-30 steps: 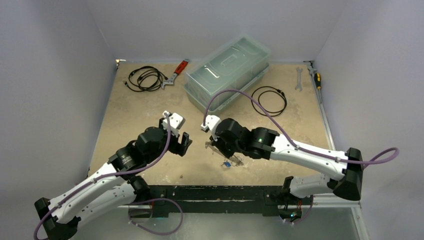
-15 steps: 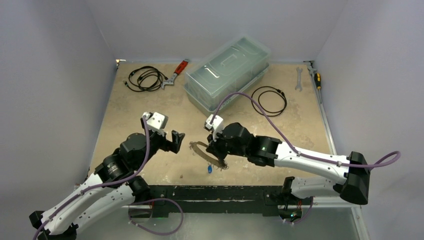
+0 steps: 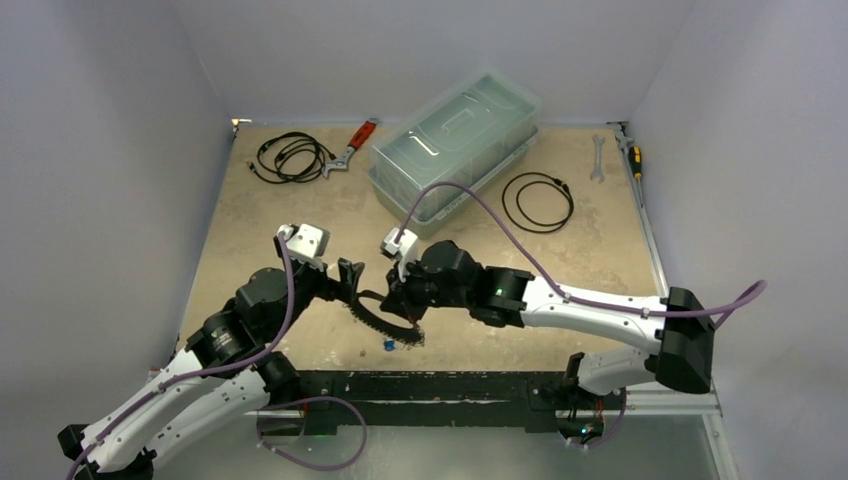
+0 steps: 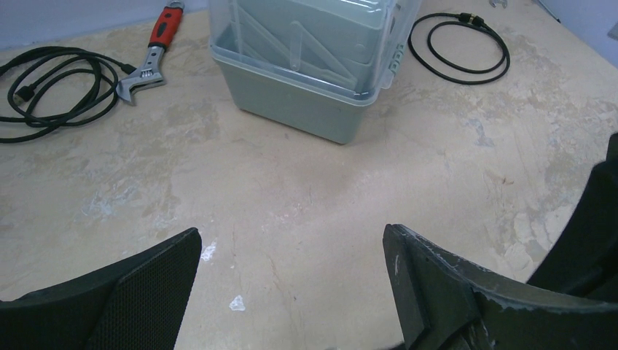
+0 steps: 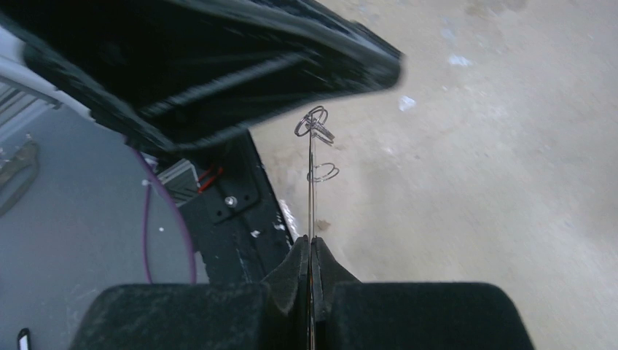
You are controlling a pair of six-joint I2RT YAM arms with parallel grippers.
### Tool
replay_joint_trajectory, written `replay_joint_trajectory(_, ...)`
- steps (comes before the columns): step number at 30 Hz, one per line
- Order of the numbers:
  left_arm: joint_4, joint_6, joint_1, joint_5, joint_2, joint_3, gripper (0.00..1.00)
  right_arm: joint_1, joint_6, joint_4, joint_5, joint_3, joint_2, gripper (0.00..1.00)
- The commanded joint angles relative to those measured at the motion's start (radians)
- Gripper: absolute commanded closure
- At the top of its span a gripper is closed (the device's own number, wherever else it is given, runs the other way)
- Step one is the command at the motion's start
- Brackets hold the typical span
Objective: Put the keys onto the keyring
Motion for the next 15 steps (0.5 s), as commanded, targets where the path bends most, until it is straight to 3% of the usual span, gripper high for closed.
replay_joint_trajectory(1, 0.018, -0.009, 0.007, -0.031, -0.015, 0.026, 0.06, 0.055, 0.034, 0.105, -0.035, 0.1, 0.037, 1.0)
replay_joint_trajectory(10, 0.017, -0.005, 0.011, -0.033, -0.009, 0.026, 0.06, -0.002, 0.102, 0.31, -0.027, -0.096, 0.095, 1.0)
replay_joint_trajectory(15, 0.014, -0.004, 0.014, -0.029, 0.004, 0.028, 0.06, -0.049, 0.077, 0.326, -0.043, -0.146, 0.168, 1.0)
